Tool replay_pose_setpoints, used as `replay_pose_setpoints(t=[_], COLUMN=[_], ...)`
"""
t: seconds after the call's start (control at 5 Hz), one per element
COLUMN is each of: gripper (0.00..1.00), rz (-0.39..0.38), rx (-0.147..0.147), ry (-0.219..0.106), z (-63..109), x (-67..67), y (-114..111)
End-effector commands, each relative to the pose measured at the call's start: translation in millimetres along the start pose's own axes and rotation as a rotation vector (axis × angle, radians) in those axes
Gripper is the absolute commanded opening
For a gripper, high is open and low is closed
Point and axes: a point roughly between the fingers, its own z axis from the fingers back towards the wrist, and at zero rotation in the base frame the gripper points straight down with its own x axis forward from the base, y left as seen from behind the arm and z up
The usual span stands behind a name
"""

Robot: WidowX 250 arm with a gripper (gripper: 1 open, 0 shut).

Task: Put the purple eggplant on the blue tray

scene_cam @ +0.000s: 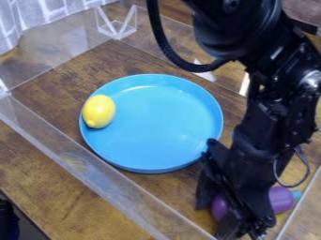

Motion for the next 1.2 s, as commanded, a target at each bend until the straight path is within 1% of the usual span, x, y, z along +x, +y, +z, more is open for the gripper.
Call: replay_pose_setpoints(t=[0.0, 1.0], gripper=[0.00, 0.00], rz=[-0.012, -0.024], rx=[0.007, 0.019], ry=[-0.034, -0.041], z=[8.5, 6.6], x=[6.0, 10.1], y=[3.6, 6.9])
